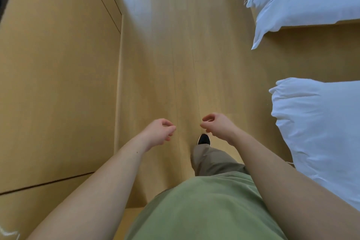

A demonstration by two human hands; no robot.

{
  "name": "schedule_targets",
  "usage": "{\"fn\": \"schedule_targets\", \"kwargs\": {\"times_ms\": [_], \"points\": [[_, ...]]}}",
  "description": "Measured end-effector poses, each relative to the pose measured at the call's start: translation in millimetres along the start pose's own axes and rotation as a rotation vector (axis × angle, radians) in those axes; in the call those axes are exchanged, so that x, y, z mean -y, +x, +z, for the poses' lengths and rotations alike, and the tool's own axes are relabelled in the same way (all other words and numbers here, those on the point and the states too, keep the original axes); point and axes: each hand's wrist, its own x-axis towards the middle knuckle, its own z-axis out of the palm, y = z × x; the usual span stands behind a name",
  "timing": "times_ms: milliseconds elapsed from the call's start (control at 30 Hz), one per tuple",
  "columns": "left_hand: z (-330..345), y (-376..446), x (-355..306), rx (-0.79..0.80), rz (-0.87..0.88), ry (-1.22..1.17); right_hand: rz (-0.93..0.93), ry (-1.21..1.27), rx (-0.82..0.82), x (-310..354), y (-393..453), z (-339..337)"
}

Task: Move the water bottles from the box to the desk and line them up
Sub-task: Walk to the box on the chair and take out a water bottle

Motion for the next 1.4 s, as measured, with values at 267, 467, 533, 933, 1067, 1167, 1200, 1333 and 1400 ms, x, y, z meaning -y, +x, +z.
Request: {"fn": "schedule_targets", "kwargs": {"times_ms": [267,467,533,933,1067,1167,1200,1333,1400], "points": [[-24.7,74.9,-108.8,-0.044,-0.001,-0.022,-0.005,0.010,0.025,58.4,92.4,-91.4],[-44.1,118.2,-158.0,-0.017,-0.027,-0.019,0.033,0.031,0.067,86.5,140.1,-124.9],[-57.0,136.5,-171.7,-0.023,-0.039,-0.023,0.041,0.033,0.072,98.6,158.3,-133.4],[-175.1,286.0,-289.0,0.057,-0.015,0.044,0.085,0.077,-0.012,221.3,296.9,-197.6],[-224.4,332.9,-333.5,0.058,0.016,0.052,0.104,0.113,-0.042,269.8,342.7,-216.0],[-252.6,360.4,-361.0,0.046,0.007,0.044,0.104,0.109,-0.043,298.6,370.2,-227.3],[-259.2,368.8,-369.8,0.048,0.006,0.046,0.097,0.102,-0.042,307.3,379.2,-231.1],[-278.6,401.3,-406.6,0.055,0.001,0.049,0.086,0.106,-0.056,338.8,419.2,-253.2],[-286.0,418.2,-425.5,0.051,0.002,0.047,0.079,0.121,-0.069,350.2,440.8,-268.9]]}}
